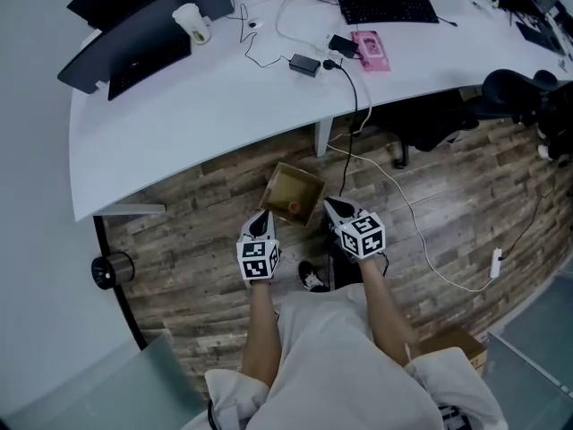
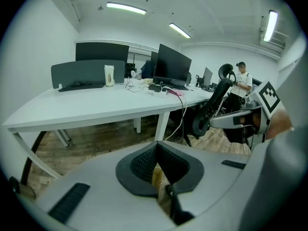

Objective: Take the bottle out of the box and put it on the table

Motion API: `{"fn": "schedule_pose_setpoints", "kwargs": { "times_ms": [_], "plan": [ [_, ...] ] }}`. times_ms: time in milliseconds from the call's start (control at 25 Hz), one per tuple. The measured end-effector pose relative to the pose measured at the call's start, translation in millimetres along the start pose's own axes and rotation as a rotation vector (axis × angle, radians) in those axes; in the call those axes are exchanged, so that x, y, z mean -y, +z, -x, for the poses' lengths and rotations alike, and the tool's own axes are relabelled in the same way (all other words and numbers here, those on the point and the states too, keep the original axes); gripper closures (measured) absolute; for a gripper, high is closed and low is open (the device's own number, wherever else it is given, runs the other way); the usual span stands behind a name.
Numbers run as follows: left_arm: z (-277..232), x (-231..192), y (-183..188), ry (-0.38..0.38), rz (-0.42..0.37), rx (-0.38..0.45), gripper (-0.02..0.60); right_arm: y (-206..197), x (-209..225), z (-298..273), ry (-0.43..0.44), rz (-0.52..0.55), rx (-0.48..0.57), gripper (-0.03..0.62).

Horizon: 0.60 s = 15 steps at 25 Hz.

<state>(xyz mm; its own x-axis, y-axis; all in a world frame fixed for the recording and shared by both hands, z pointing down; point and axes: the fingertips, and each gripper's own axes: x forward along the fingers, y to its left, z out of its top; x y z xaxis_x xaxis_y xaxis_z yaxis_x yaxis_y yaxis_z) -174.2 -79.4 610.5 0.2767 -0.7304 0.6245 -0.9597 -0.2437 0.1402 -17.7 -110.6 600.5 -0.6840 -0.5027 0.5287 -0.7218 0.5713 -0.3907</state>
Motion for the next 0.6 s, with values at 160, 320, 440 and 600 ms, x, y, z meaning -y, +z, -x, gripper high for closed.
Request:
{"fn": "schedule_pose_setpoints", "kwargs": {
  "times_ms": [160, 320, 440, 600],
  "plan": [
    [-35, 0, 3, 0.005, 0.038, -0.031, 0.568, 6, 28, -20, 0.014, -0.062, 0.005, 0.556],
    [-70, 0, -1, -0.013, 0.019, -0.073, 0.568, 5, 54, -37, 0.010, -0.103, 0.013, 0.557],
    [-91, 3, -8, -0.030, 0.000, -0.091, 0.568, -1, 77, -44, -0.031, -0.095, 0.009, 0.557],
    [-112, 5, -23, -0.046, -0.026, -0.114, 0.568, -10, 91, -49, -0.043, -0.029, -0.020, 0.557]
  ]
}}
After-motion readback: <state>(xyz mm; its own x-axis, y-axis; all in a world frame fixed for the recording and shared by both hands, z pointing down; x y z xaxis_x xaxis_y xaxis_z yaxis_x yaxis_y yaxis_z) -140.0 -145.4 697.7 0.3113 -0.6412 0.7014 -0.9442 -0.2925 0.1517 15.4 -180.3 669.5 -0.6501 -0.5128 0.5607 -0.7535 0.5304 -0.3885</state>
